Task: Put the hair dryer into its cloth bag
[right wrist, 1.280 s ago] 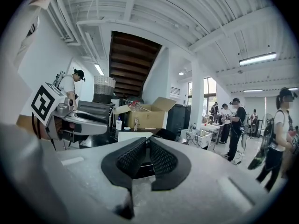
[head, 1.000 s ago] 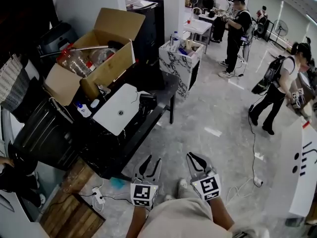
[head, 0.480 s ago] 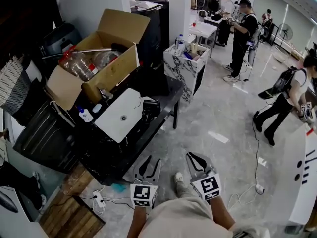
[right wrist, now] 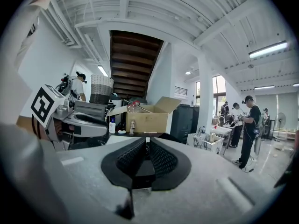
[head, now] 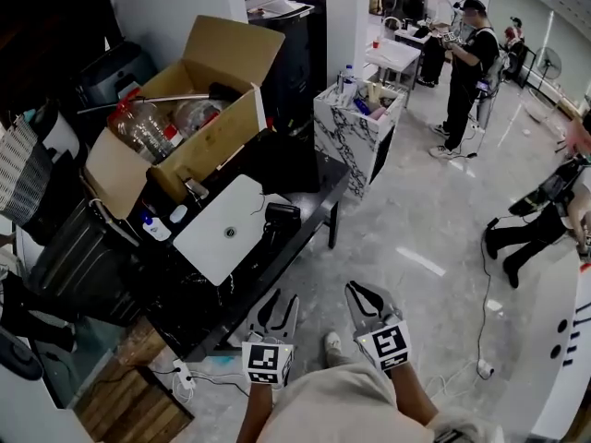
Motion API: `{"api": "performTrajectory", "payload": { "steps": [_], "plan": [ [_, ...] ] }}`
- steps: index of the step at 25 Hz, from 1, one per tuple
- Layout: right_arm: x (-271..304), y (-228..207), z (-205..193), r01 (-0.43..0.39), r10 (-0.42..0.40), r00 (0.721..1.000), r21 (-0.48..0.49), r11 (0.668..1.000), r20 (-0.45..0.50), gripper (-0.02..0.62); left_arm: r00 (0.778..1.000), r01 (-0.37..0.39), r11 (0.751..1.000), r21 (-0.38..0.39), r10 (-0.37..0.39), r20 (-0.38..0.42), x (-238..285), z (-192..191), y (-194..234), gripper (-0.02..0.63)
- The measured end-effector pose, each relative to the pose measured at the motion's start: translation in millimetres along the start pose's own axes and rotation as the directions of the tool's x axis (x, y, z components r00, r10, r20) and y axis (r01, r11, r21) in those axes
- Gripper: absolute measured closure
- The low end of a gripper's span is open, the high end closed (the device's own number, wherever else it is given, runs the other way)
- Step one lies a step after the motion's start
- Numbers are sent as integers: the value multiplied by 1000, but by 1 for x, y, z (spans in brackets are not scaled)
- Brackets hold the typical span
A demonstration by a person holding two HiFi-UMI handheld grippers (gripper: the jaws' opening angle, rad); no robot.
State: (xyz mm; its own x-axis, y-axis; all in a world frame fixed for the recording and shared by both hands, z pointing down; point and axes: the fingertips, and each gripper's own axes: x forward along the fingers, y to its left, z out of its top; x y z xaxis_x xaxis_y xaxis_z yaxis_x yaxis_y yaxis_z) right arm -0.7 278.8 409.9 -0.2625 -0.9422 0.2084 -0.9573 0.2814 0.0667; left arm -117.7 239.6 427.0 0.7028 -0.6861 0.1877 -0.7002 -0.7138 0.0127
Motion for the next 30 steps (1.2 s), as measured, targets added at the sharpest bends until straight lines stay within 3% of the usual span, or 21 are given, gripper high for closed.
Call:
{"api": "performTrajectory", "payload": {
  "steps": [16,22,30],
  "plan": [
    [69,-119,-8,-57,58,998,46,997,-22,580,997,-48,999,22,49,-52,129,18,0,463],
    [86,-140,-10,-92,93,995,52,994,-18,580,995,-76,997,26,77,-67,149,20,2,463],
    [116,-135,-18,-170,173,984,72,983,-32,580,983,-151,988,19,152,-100,149,12,23,463]
  ]
}}
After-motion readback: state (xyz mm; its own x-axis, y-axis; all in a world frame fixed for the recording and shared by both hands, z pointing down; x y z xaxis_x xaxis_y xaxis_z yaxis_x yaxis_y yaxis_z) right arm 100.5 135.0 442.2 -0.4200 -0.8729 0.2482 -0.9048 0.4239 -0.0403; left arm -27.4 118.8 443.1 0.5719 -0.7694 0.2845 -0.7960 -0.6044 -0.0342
